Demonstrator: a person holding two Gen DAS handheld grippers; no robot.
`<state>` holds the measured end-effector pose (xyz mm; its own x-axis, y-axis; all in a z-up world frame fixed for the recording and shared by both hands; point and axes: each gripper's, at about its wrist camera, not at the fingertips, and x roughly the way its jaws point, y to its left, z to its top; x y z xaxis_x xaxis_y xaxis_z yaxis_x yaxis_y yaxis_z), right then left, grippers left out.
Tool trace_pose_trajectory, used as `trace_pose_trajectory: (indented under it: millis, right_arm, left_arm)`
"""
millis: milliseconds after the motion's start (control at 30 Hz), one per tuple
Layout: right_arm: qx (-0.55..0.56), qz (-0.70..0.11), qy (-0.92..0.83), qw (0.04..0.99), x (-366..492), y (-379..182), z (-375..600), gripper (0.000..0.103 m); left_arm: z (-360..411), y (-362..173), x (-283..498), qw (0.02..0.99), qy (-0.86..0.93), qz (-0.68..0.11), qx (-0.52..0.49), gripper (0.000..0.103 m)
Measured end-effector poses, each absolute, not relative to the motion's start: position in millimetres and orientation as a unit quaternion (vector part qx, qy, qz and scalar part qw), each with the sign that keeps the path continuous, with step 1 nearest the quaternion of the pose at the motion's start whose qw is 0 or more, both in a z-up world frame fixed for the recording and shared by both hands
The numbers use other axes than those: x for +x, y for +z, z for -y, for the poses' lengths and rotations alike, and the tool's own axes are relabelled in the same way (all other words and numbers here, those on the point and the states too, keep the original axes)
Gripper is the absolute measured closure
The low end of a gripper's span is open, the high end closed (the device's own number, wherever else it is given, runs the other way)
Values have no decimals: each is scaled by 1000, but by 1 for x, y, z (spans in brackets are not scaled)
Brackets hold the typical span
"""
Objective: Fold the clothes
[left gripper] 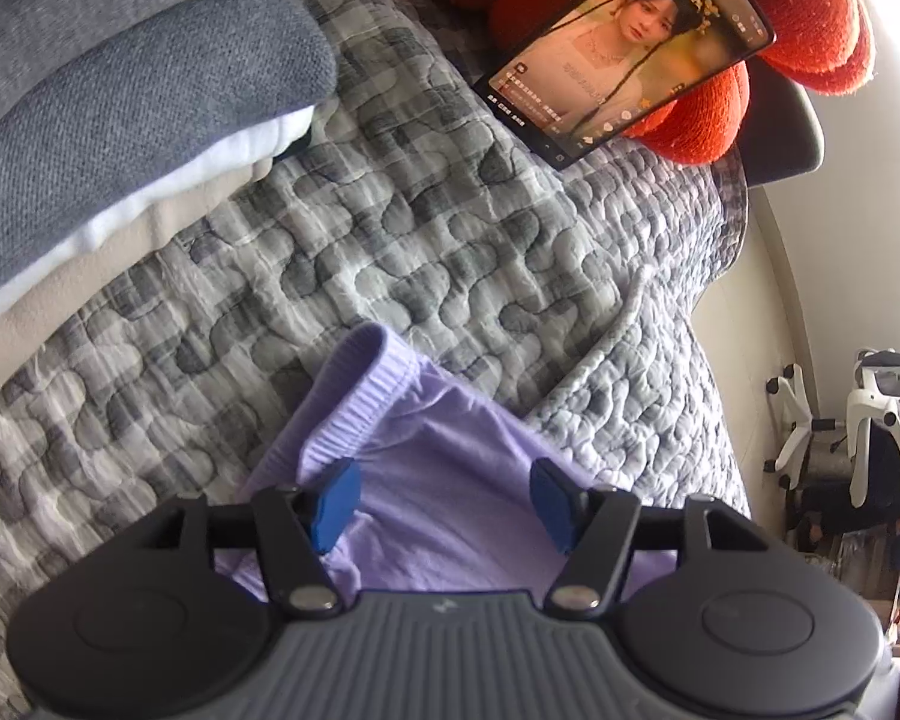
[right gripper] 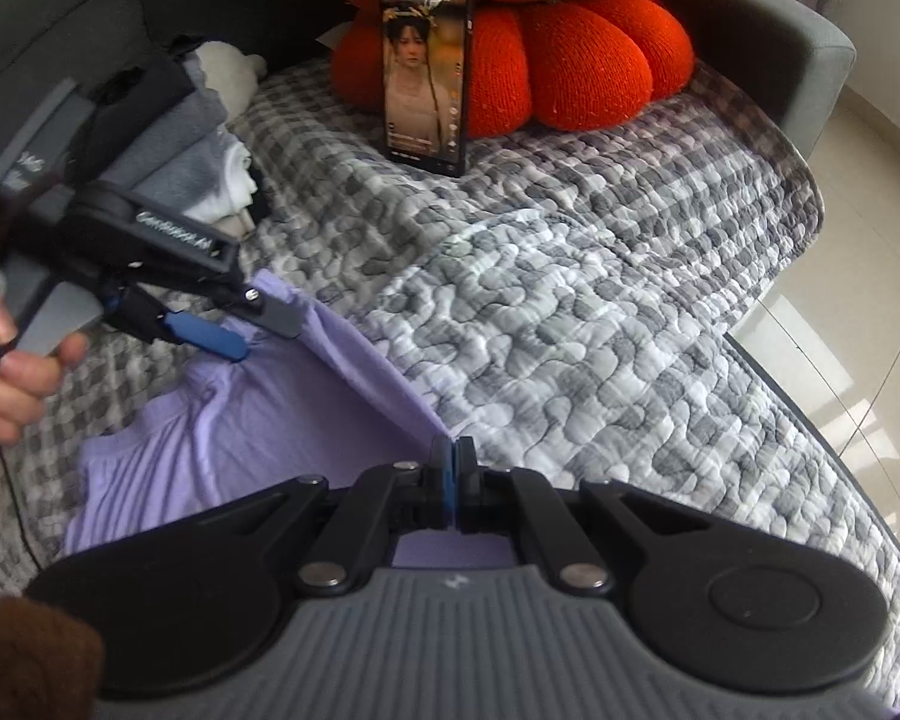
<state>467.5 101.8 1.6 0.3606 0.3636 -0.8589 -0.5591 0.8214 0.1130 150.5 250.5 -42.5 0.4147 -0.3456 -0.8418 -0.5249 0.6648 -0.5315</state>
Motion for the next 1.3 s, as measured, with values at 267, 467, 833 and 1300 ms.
trace_pose_trajectory:
  millis: [267, 467, 833, 1300]
  right_arm:
    - [-87, -508, 292, 805, 424, -2, -101, 103]
    - [-76, -523, 292, 798, 400, -14, -100, 103]
    - [-51, -521, 288, 802, 394, -22, -95, 103]
    - [-28, -519, 286, 805, 391, -30, -86, 103]
  left_arm:
    - [-250, -41, 147, 730, 70, -536, -417, 38]
    - [-245, -41, 149, 735, 64, -544, -400, 37]
    - [-232, -46, 155, 738, 54, -553, -382, 37]
    - [-226, -48, 162, 743, 41, -565, -357, 35]
